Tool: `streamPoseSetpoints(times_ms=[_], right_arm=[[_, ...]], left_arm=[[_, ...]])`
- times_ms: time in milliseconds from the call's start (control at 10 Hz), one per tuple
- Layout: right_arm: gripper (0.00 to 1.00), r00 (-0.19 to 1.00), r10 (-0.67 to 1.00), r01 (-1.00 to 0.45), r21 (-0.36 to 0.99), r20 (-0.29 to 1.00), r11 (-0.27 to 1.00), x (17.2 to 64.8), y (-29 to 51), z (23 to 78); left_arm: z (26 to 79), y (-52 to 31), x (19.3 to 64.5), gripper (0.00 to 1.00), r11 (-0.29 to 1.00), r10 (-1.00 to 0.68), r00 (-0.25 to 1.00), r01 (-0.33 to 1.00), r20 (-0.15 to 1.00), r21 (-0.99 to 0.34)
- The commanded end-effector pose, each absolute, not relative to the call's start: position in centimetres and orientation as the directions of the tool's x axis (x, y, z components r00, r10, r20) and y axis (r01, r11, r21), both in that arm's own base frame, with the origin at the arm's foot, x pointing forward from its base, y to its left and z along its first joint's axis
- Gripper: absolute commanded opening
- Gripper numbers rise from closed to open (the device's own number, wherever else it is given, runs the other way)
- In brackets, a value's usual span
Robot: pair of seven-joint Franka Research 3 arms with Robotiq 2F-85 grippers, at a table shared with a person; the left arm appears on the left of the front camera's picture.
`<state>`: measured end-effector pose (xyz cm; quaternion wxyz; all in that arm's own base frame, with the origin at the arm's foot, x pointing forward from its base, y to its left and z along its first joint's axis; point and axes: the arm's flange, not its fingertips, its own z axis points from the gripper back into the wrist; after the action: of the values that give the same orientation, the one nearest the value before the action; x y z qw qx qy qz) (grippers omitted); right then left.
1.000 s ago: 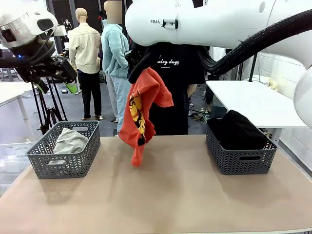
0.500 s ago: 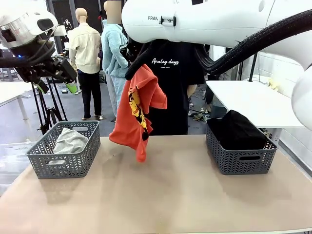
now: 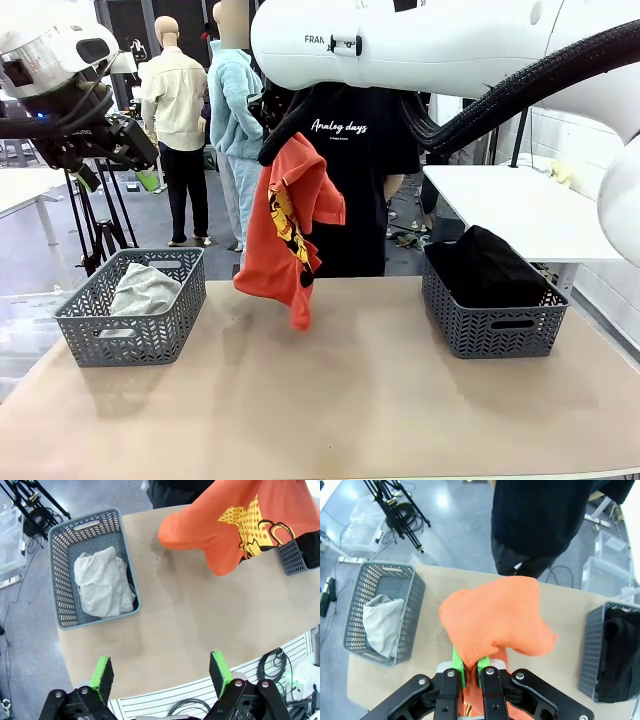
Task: Sort the tops and bottoms.
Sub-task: Lift clothes from the center of the table with your right hand, then sort the clothes according to human instructions.
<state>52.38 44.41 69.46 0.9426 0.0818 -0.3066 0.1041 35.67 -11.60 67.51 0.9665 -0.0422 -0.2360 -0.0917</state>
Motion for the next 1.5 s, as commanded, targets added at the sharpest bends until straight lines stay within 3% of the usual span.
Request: streamPoseSetpoints(times_ms=[0,1400], right_arm=[[0.0,0.791,0.145,-0.244,0.089,0.595,0.966,52.18,44.28,69.76],[0.0,0.791,0.145,-0.244,0.089,0.595,0.966,52.18,44.28,69.76]], left_arm=[[67.56,-11.35,35.71,1.0,0.976,-0.171,0.869,0.215,0.465,-0.043],[67.56,-11.35,35.71,1.0,0.976,-0.171,0.869,0.215,0.465,-0.043]])
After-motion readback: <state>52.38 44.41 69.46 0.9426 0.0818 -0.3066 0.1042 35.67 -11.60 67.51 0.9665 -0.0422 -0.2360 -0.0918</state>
